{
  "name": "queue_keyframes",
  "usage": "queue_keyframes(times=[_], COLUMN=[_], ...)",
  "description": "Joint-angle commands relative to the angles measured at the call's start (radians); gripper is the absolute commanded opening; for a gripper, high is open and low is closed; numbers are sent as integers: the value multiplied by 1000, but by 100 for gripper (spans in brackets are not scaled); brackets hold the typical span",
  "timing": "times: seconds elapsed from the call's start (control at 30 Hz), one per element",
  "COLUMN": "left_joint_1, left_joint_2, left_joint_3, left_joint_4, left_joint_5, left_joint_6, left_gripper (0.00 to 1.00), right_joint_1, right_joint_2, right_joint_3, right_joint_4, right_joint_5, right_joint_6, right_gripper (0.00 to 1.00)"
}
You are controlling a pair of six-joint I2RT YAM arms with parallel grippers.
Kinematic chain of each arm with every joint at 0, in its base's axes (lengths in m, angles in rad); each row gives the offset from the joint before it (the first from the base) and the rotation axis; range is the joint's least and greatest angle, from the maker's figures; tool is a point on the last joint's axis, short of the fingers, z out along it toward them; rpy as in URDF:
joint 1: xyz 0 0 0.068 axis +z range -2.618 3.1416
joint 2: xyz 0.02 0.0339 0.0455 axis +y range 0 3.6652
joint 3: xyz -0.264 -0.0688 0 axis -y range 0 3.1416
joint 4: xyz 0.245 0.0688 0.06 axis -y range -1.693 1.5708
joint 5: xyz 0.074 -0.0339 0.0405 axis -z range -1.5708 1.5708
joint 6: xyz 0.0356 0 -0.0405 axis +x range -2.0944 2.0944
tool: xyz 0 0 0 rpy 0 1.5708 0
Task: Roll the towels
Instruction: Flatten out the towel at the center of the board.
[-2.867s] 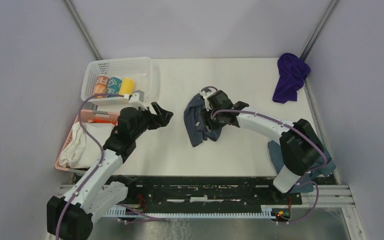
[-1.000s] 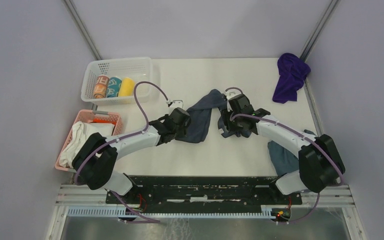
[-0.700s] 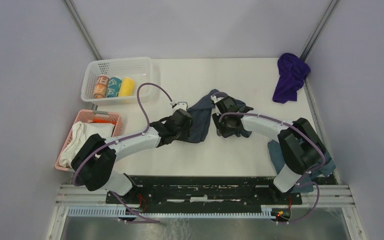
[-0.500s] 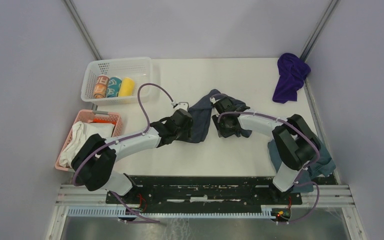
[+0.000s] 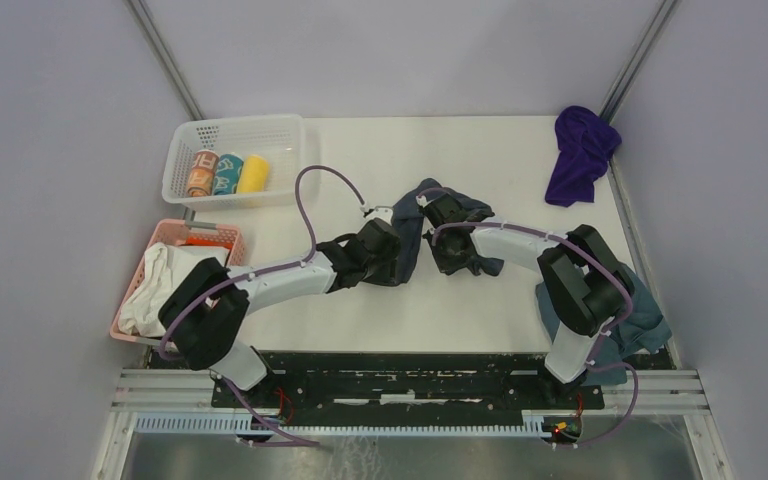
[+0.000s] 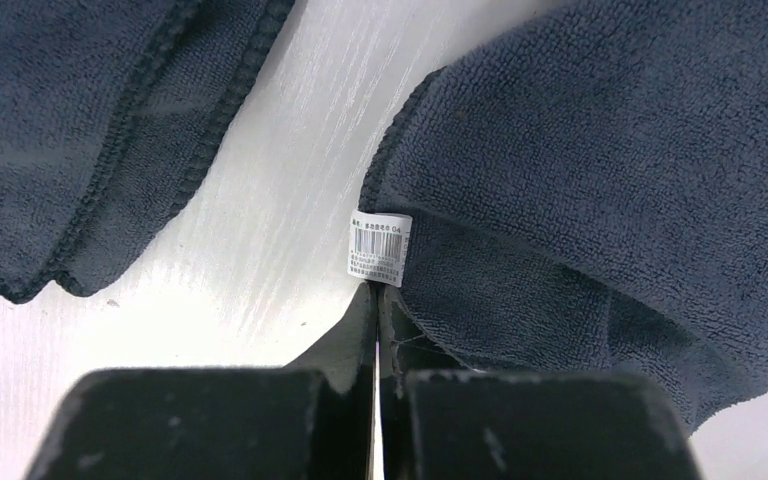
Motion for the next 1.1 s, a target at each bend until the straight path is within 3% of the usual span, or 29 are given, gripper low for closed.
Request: queue_keyframes(times=[0.0,0.37,0.63,1.07], left_joint_1=[-32,-103,-119,-127], left_joint_2=[37,194,206,236], left_joint_3=[65,185,190,205], left_joint_4=[32,-70,-129,-132], left_joint_5=[-6,-78,-112,-139], left_joint_6=[28,84,102,125], left_gripper=[54,53,51,38], right_joint_1=[1,1,0,-1], right_joint_2=[-2,-21,-31,-40], right_joint_3=[-3,-10,-20,-28], right_joint_4=[8,12,12,13], right_joint_5=[-17,-25,-5,10], right_joint_6=[1,16,16,15], right_gripper=[0,1,0,0])
